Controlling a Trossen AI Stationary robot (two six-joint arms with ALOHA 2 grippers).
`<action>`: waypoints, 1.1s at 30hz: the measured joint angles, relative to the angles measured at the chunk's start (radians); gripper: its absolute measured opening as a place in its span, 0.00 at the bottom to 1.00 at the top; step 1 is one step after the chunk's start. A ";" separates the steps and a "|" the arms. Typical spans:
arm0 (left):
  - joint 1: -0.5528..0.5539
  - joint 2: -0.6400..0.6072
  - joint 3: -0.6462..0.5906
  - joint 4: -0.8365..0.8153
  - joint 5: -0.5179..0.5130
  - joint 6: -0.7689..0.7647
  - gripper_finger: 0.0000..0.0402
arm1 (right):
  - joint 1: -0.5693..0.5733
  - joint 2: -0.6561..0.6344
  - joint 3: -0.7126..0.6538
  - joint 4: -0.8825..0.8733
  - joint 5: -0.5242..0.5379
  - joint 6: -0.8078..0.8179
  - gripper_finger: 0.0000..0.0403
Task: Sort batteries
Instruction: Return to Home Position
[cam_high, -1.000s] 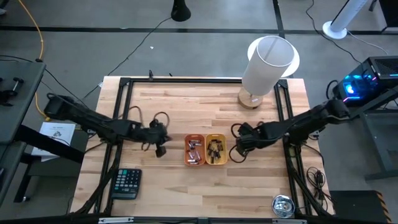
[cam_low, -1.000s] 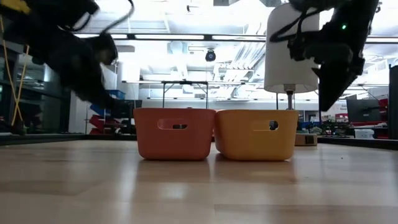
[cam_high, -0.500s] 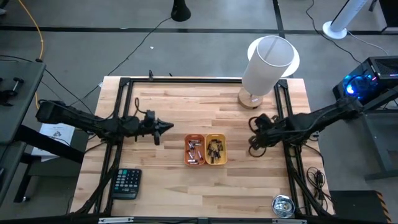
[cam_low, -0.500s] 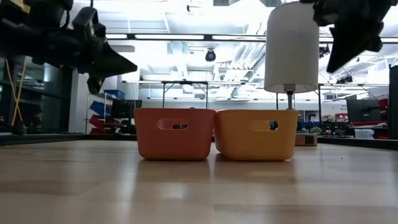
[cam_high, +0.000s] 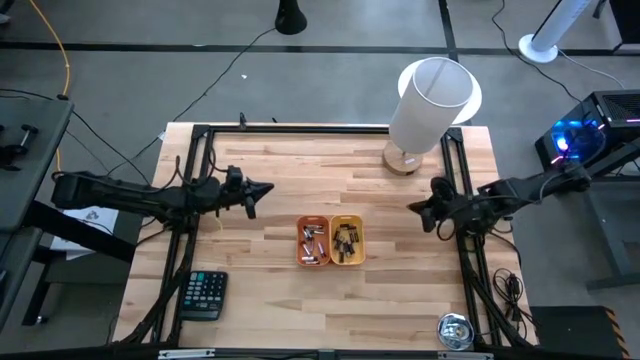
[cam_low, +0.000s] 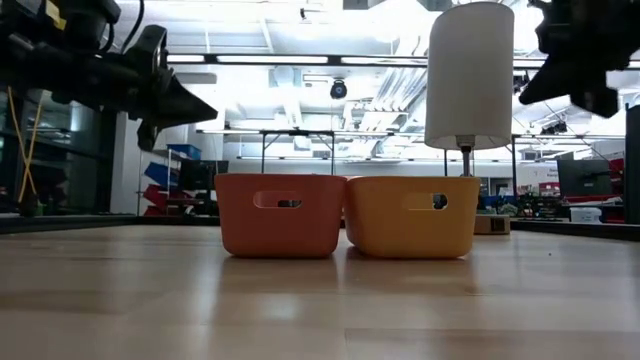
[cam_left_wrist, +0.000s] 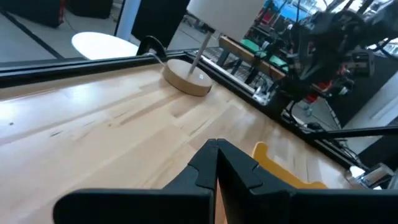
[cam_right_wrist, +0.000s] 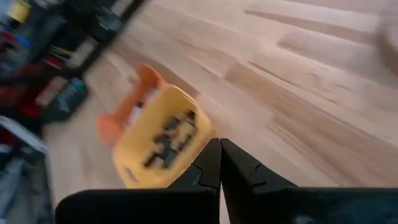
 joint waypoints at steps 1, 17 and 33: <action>0.000 -0.005 0.000 -0.003 0.000 0.001 0.00 | -0.004 -0.022 -0.036 0.062 0.000 -0.009 0.00; 0.043 -0.190 -0.143 0.047 0.052 0.086 0.00 | -0.157 -0.070 -0.121 0.427 -0.089 -0.243 0.00; 0.085 -0.314 -0.143 -0.157 0.124 0.076 0.00 | -0.246 -0.070 -0.123 0.461 -0.069 -0.436 0.00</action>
